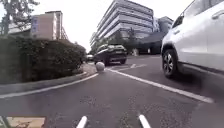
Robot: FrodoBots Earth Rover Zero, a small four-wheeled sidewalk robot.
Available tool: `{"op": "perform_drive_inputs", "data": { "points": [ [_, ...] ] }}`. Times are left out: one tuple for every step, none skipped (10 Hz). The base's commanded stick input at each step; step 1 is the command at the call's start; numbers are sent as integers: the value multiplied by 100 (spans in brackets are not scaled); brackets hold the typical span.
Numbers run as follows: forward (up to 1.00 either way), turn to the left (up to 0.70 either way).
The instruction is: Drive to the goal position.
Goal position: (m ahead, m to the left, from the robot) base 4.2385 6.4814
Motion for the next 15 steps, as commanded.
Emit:
{"op": "perform_drive_inputs", "data": {
  "points": [
    [70, 0],
    [70, 0],
    [70, 0],
    [70, 0],
    [70, 0],
    [70, 0],
    [70, 0],
    [70, 0],
    [70, 0],
    [70, 0],
    [70, 0],
    [70, 0],
    [70, 0],
    [70, 0],
    [70, 0]
  ]
}}
